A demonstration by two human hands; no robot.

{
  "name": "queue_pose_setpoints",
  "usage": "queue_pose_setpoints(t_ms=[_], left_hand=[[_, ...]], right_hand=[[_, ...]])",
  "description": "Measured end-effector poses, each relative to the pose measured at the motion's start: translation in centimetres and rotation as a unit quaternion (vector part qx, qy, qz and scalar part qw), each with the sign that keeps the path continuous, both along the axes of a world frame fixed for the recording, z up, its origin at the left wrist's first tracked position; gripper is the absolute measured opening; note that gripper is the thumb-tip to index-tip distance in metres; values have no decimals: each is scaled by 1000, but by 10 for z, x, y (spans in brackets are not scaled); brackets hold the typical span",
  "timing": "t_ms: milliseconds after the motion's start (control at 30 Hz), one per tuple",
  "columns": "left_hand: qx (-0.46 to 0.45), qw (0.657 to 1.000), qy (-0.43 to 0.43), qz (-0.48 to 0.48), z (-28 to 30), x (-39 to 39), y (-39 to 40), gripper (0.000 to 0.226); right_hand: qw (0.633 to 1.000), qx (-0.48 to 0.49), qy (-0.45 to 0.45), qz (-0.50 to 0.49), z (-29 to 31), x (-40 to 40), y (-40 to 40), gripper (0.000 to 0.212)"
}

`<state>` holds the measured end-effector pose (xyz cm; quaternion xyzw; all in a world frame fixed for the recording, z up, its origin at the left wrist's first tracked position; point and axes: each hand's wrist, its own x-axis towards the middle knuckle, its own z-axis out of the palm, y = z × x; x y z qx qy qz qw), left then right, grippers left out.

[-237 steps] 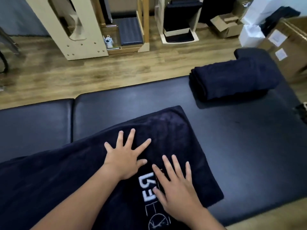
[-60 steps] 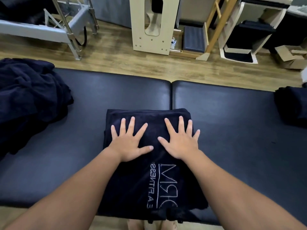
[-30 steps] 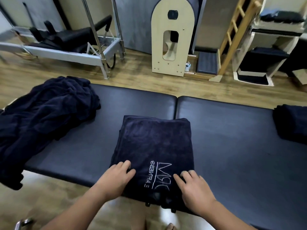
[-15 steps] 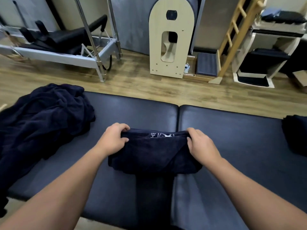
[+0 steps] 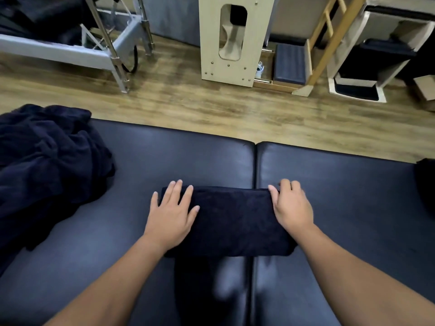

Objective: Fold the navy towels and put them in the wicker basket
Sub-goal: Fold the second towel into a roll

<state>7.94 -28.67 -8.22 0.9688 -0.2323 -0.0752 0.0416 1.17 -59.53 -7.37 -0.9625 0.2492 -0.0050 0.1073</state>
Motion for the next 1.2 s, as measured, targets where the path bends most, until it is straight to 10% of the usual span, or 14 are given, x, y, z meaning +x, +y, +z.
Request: queue_pose_setpoints(t_ms=[133,333,667,800,967,1100,1200], left_hand=[[-34,991,-123,50,13,-16,5,41],[-59,962,32,263,27,-29,12,42],[-182,919,76,342,38,21,3,8],[-141,963,27,229,33,10,-7,26],[-104,908,168,369,36,41,-2,41],[-254,842,204,430,35,65,-4,36],[-249,853,171,425,40,83,1,36]], right_hand=[[987,-95,-98,89,24,-22,20,33],[987,-56,72,132,17,-75,55,75],[976,16,182,119,19,-60,52,82],[969,53,219,102,26,-43,55,86],[971,52,216,89,29,-35,60,90],[974,29,200,99,31,-32,59,90],[979,19,177,104,32,-32,54,89]])
